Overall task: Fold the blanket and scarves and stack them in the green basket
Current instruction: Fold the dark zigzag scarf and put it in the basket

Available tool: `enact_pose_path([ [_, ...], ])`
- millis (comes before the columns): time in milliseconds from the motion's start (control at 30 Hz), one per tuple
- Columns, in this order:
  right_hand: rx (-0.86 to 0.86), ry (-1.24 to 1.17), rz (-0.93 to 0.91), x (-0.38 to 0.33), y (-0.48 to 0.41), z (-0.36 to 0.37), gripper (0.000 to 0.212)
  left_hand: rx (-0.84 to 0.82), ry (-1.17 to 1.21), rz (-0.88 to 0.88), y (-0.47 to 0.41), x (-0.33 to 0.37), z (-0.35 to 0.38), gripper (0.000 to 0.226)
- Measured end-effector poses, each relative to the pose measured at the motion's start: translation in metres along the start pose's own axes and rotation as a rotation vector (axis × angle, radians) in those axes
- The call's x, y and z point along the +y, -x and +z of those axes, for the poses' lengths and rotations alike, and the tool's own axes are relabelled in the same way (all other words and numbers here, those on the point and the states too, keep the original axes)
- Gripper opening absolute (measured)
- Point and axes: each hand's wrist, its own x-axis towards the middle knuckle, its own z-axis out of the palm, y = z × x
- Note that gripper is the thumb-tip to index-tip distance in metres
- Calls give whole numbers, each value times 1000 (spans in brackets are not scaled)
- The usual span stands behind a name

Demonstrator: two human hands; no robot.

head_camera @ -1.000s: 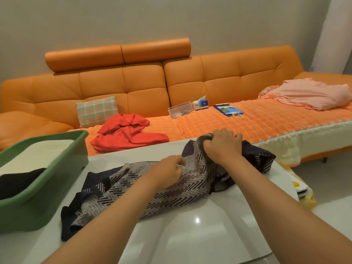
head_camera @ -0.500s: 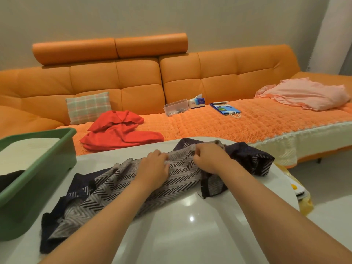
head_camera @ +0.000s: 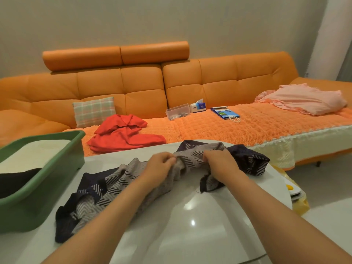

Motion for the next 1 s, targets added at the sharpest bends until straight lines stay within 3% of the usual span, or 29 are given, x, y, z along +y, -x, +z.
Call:
enact_pose_path([
  [100, 125, -127, 75, 4, -1, -9, 24, 98, 47, -144, -24, -6, -17, 16],
  [233, 240, -331, 152, 3, -9, -8, 28, 154, -355, -229, -26, -35, -22, 26],
  [333, 176, -358, 90, -4, -14, -2, 29, 136, -442, 33, -11, -36, -12, 32],
  [400, 144, -439, -48, -12, -15, 5, 18, 61, -445, 215, -1, -35, -3, 20],
  [467, 93, -490, -180, -21, -14, 14, 13, -19, -519, 270, 5, -38, 1, 16],
  [533, -8, -395, -198, -29, -15, 26, 24, -58, -593, 252, 7, -48, 3, 34],
  [633, -5, -165, -151, -42, -21, 36, 30, 11, -507, 234, 3, -57, 1, 31],
  [700, 73, -179, -112, -48, -25, 32, 17, 36, -482, 224, 1, -56, -2, 25],
  [767, 131, -219, -99, -48, -27, 27, 19, 43, -493, 223, 1, -48, -6, 25],
  [900, 203, -717, 85, -42, -22, 6, 17, 176, -288, 221, 3, -21, -15, 18],
  [1000, 298, -856, 163, -30, -14, -14, 15, 185, -97, 231, 9, 10, -14, 19],
])
